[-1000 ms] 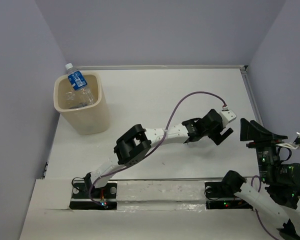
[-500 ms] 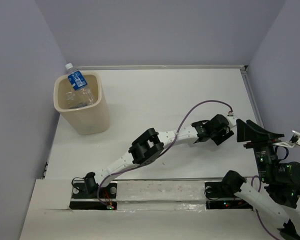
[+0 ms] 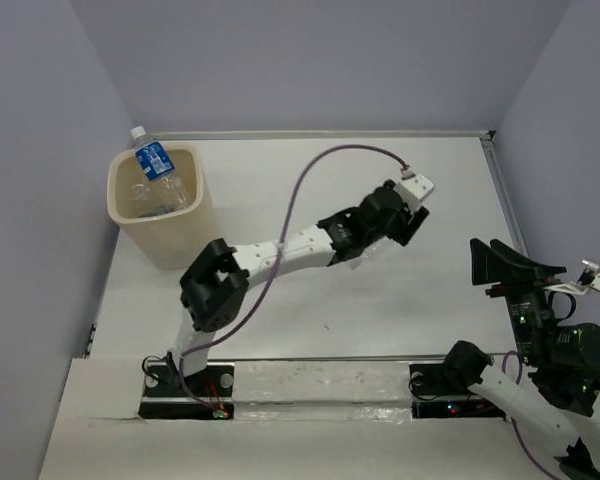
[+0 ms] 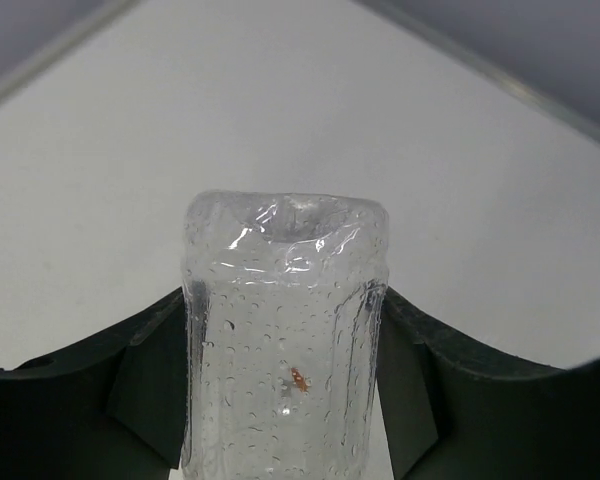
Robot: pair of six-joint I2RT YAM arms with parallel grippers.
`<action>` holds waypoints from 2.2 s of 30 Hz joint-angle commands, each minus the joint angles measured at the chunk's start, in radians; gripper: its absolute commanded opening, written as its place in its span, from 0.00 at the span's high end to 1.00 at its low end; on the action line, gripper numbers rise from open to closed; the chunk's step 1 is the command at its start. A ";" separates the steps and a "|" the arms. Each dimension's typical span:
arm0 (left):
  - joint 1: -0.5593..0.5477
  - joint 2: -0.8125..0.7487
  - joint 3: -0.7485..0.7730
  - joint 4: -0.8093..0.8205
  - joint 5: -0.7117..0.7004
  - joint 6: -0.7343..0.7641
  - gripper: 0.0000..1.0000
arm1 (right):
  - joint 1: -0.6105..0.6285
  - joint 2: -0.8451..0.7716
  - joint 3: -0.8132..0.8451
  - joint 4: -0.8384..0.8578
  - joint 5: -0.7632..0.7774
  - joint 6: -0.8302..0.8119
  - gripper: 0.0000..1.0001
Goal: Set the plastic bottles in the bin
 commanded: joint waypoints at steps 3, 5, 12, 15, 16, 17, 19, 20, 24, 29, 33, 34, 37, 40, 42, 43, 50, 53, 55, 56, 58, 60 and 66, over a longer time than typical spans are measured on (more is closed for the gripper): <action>0.201 -0.533 -0.214 0.296 -0.103 -0.121 0.41 | 0.002 0.056 0.002 0.025 -0.036 -0.012 0.27; 0.301 -0.609 -0.266 0.319 -0.129 -0.138 0.40 | 0.002 0.072 -0.005 0.036 -0.045 -0.008 0.27; 0.562 -0.780 -0.300 0.395 -0.311 -0.072 0.40 | 0.002 0.150 -0.051 0.117 -0.156 0.012 0.27; 0.720 -0.795 -0.298 0.383 -0.321 -0.050 0.40 | 0.002 0.196 -0.061 0.137 -0.200 0.022 0.27; 0.783 -0.802 -0.306 0.383 -0.327 -0.041 0.40 | 0.002 0.202 -0.067 0.146 -0.211 0.025 0.27; 0.819 -0.806 -0.332 0.395 -0.307 -0.032 0.40 | 0.002 0.214 -0.074 0.167 -0.220 0.025 0.27; 0.909 -0.798 -0.370 0.424 -0.316 -0.017 0.38 | 0.002 0.231 -0.081 0.183 -0.255 0.028 0.27; 0.935 -0.792 -0.383 0.435 -0.330 -0.017 0.38 | 0.002 0.239 -0.080 0.185 -0.268 0.028 0.28; 1.001 -0.740 -0.421 0.518 -0.385 0.057 0.38 | 0.002 0.251 -0.086 0.186 -0.306 0.038 0.28; 1.011 -0.684 -0.545 0.653 -0.456 0.149 0.36 | 0.002 0.234 -0.132 0.201 -0.314 0.058 0.28; 1.008 -0.704 -0.747 0.748 -0.514 0.088 0.35 | 0.002 0.231 -0.160 0.229 -0.323 0.060 0.28; 1.003 -0.709 -0.778 0.753 -0.526 0.051 0.35 | 0.002 0.236 -0.160 0.231 -0.326 0.060 0.28; 0.977 -0.732 -0.869 0.759 -0.563 0.013 0.35 | 0.002 0.239 -0.156 0.229 -0.343 0.057 0.29; 0.931 -0.782 -0.894 0.764 -0.572 0.000 0.34 | 0.002 0.225 -0.166 0.231 -0.346 0.060 0.29; 0.907 -0.809 -0.884 0.759 -0.562 0.000 0.32 | 0.002 0.216 -0.169 0.231 -0.349 0.068 0.29; 0.891 -0.831 -0.877 0.730 -0.546 -0.004 0.25 | 0.002 0.213 -0.170 0.229 -0.352 0.069 0.29; 0.874 -0.898 -0.769 0.476 -0.427 -0.115 0.01 | 0.002 0.222 -0.160 0.223 -0.378 0.072 0.24; 0.868 -0.927 -0.693 0.341 -0.404 -0.167 0.01 | 0.002 0.246 -0.152 0.211 -0.392 0.072 0.19; 0.868 -0.934 -0.648 0.226 -0.373 -0.211 0.01 | 0.002 0.259 -0.149 0.212 -0.400 0.075 0.17; 0.868 -0.936 -0.628 0.195 -0.356 -0.224 0.01 | 0.002 0.269 -0.147 0.212 -0.401 0.077 0.17; 0.868 -0.947 -0.579 0.133 -0.293 -0.257 0.01 | 0.002 0.280 -0.143 0.214 -0.404 0.077 0.16; 0.868 -0.954 -0.547 0.044 -0.237 -0.309 0.01 | 0.002 0.291 -0.138 0.212 -0.403 0.072 0.16; 0.868 -1.055 -0.573 -0.025 -0.255 -0.354 0.01 | 0.002 0.300 -0.135 0.209 -0.391 0.066 0.21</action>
